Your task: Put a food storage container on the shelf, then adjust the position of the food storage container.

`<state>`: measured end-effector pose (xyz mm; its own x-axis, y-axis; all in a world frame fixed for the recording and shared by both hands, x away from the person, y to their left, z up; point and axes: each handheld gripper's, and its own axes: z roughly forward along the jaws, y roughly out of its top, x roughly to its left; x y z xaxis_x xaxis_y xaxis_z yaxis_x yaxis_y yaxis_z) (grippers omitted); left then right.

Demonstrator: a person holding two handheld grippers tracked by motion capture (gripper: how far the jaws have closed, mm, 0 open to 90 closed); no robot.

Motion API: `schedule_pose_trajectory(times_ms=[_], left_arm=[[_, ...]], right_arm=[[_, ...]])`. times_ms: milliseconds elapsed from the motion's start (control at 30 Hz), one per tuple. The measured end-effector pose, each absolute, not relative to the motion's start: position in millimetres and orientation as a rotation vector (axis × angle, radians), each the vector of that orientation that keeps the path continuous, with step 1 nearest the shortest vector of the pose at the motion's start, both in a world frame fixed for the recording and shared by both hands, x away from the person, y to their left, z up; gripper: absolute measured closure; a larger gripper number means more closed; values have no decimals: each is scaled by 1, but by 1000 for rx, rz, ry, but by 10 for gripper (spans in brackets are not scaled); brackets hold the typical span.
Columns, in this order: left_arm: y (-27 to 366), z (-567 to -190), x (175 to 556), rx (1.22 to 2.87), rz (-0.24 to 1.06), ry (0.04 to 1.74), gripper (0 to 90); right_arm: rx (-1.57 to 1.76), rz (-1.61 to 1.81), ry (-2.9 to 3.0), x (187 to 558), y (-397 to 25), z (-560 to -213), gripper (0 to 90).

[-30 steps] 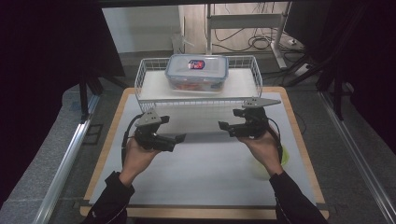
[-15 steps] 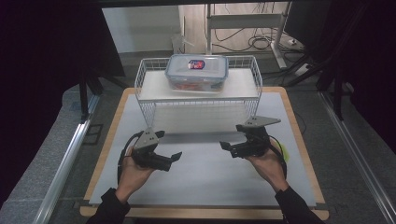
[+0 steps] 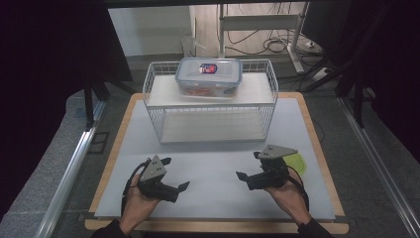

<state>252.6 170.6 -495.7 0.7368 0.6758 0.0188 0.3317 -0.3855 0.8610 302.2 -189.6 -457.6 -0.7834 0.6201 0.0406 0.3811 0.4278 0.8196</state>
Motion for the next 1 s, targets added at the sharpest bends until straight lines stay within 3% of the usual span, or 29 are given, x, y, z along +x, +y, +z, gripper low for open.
schedule_pose_trajectory(times_ms=[567, 667, 1000], left_arm=[[174, -502, 248, 1993, 512, 793, 28], [172, -503, 248, 2005, 514, 789, 32], [172, -506, 250, 2018, 513, 796, 37]], right_arm=[[1027, 1225, 2438, 299, -199, -471, 33], [1030, 1204, 2426, 300, -202, -469, 125], [1101, 1142, 2302, 308, -243, -452, 585]])
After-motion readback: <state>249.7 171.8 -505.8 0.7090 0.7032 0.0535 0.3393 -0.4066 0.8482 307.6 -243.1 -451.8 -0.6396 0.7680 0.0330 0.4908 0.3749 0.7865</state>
